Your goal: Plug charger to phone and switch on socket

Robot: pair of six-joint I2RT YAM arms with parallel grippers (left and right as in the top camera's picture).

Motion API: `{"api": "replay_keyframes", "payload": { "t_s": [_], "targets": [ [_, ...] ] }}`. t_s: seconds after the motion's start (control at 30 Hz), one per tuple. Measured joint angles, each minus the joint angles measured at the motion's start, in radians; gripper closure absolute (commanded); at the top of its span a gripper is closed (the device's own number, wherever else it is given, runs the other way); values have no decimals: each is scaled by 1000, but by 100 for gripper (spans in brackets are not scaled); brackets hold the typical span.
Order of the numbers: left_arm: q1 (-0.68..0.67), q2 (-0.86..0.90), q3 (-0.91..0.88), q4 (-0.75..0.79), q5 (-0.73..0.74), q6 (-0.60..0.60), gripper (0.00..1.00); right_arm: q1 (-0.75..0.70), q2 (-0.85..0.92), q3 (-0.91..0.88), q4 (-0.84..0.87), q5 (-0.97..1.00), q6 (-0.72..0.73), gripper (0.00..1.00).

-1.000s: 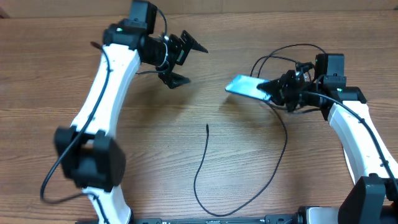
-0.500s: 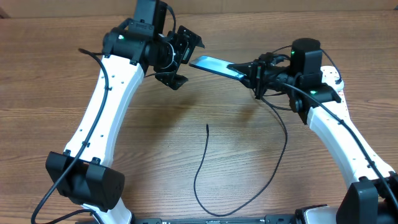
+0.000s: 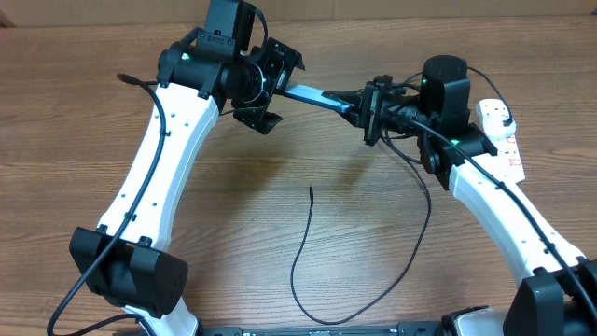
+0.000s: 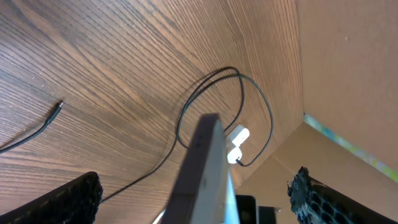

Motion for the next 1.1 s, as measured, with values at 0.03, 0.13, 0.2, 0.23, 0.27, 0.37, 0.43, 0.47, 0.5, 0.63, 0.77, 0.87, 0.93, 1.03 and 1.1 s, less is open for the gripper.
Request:
{"api": "replay_keyframes", "payload": {
  "t_s": [0.03,0.13,0.2,0.23,0.27,0.37,0.43,0.47,0.5,0.63,0.77,0.87,0.93,1.03,1.1],
  "targets": [
    [0,0,0,0,-1,-4,0,4,0,0,3,0,14,96],
    [0,0,0,0,-3,-14,0,5,0,0,16,-1,41,96],
    [0,0,0,4,-3,-15,1,5,0,0,31,0,50,96],
    [0,0,0,7,-4,-16,0,5,0,0,41,-1,50,96],
    [0,0,0,10,-3,-17,1,5,0,0,50,0,50,96],
    [0,0,0,11,-3,-19,0,5,0,0,56,-1,50,96],
    [0,0,0,11,-3,-19,0,5,0,0,56,0,50,96],
    [0,0,0,11,-3,-19,0,5,0,0,56,-1,50,96],
    [0,0,0,11,-3,-19,0,5,0,0,56,-1,51,96],
    [-1,0,0,11,-4,-23,0,5,0,0,56,-1,50,96],
    [-8,0,0,23,-7,-23,0,5,0,0,56,0,50,96],
    [-18,0,0,32,-14,-30,0,5,0,0,56,0,50,96],
    [-24,0,0,34,-15,-30,0,5,0,0,58,-1,50,96],
    [-32,0,0,35,-22,-31,1,5,0,0,66,0,51,96],
    [-34,0,0,37,-29,-31,0,5,0,0,68,2,51,96]
  ]
}}
